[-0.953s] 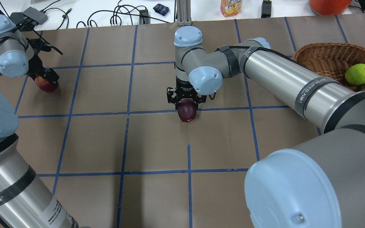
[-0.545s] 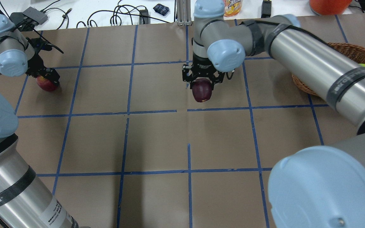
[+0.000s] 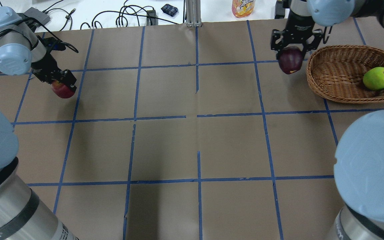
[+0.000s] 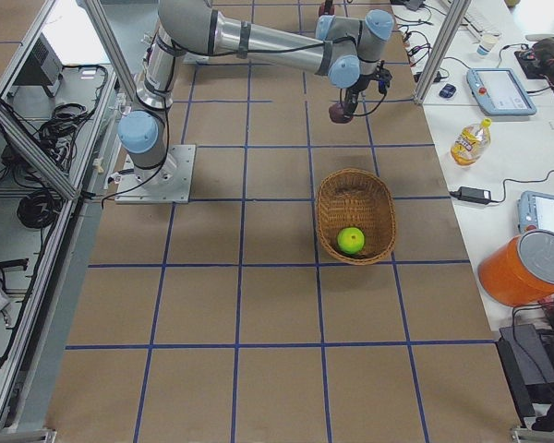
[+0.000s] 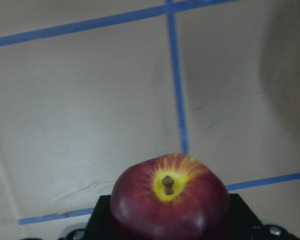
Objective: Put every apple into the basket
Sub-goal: 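Carry the dark apple into the basket while the left lifts the red apple, then set the red apple at center with the left gripper while the right withdraws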
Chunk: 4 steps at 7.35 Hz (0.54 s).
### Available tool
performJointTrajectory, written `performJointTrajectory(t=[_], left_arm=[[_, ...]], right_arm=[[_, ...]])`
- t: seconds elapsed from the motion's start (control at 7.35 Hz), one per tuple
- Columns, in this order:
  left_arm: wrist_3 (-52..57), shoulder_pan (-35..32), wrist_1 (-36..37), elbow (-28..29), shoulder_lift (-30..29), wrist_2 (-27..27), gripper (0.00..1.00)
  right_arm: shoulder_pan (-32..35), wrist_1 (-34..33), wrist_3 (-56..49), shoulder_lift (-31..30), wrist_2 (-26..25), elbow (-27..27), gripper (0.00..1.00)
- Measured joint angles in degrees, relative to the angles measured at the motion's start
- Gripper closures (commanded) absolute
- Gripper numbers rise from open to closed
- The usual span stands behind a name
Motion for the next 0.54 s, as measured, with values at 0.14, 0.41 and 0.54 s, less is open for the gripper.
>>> performJointTrajectory(t=[0.14, 0.41, 0.54], left_arm=[[-7.82, -4.19, -0.27, -2.27, 2.53, -0.45, 0.65], [-28.94, -14.98, -0.12, -5.77, 6.15, -2.14, 0.65], [-37.8, -20.54, 0.33, -6.78, 6.78, -2.59, 0.65]], right_arm=[[-4.16, -0.51, -5.34, 0.51, -1.58, -0.05, 1.0], [-10.4, -4.58, -13.89, 3.16, -2.96, 0.06, 1.0], [-12.71, -7.48, -17.04, 5.06, -3.43, 0.38, 1.0]])
